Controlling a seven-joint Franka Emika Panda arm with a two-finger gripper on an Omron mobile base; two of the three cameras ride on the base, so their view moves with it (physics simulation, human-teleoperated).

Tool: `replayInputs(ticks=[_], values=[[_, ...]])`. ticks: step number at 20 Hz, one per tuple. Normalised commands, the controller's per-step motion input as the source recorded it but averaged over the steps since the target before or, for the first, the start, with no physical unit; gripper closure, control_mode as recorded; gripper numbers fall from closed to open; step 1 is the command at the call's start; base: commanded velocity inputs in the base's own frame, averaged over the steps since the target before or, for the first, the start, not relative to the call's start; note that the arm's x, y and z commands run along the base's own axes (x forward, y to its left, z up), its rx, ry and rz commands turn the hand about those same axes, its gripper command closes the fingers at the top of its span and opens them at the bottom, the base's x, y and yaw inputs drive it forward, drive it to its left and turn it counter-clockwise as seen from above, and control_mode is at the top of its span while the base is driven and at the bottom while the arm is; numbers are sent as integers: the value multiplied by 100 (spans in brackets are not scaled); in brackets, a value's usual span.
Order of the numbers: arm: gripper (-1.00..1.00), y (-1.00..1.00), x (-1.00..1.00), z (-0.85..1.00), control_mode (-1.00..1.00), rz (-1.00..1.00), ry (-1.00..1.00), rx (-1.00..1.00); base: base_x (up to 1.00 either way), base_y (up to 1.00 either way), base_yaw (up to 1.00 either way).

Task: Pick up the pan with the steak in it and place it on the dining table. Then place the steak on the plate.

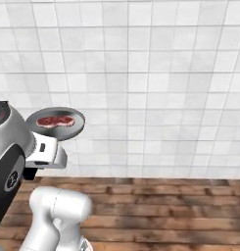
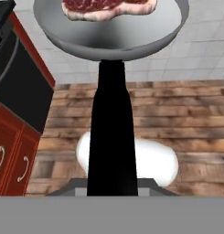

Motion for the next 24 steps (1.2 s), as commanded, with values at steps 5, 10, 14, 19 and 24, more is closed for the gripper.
replayInputs(ticks=[5,10,14,19,24], values=[[100,0,0,0,100,0,0,0,100,43,-7],[100,0,0,0,100,0,0,0,74,27,-28],[100,0,0,0,100,0,0,0,16,12,-49],[100,0,0,0,100,0,0,0,0,0,-50],[100,0,0,0,100,0,0,0,0,0,-50]])
